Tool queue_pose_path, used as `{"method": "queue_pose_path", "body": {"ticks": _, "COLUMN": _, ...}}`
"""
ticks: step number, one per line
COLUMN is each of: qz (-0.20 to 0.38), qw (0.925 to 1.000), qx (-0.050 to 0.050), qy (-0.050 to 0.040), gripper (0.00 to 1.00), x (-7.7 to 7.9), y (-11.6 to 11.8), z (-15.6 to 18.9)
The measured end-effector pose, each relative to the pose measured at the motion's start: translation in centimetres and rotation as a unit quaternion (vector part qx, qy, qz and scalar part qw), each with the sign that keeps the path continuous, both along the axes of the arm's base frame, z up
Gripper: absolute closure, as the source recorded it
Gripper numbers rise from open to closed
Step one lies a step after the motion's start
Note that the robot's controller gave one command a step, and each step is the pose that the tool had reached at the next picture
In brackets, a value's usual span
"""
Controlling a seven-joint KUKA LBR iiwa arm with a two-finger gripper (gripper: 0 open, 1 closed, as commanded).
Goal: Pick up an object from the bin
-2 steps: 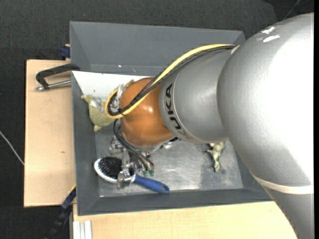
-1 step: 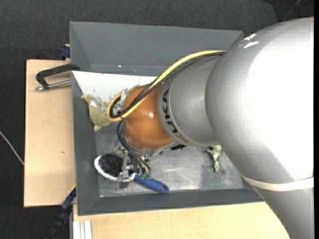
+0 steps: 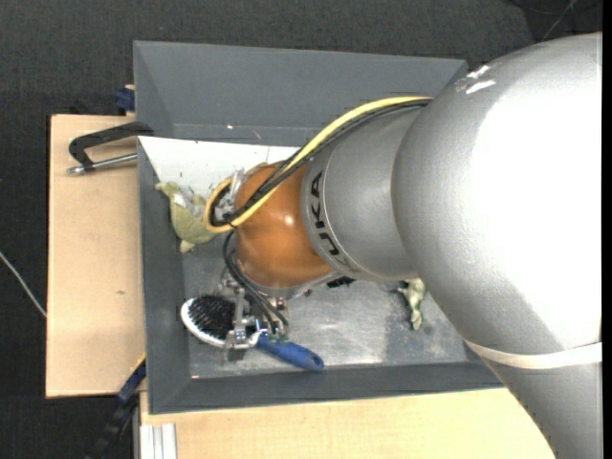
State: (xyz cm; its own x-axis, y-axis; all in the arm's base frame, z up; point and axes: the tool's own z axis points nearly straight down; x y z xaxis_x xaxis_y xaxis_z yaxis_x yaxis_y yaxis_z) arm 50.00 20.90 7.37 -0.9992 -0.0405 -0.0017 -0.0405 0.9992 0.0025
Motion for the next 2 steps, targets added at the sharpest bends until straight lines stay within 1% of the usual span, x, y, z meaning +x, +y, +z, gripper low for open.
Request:
{"method": "queue_pose_path", "body": {"ticks": 1, "qz": -0.001, "qw": 1.0, "qx": 0.001, "qy": -0.0014, "gripper": 1.0, "x": 0.1, "y": 0.0, "z": 0.1}}
{"method": "queue_pose_path", "body": {"ticks": 2, "qz": 0.0, "qw": 1.0, "qx": 0.001, "qy": -0.0026, "gripper": 1.0, "x": 0.2, "y": 0.1, "z": 4.5}}
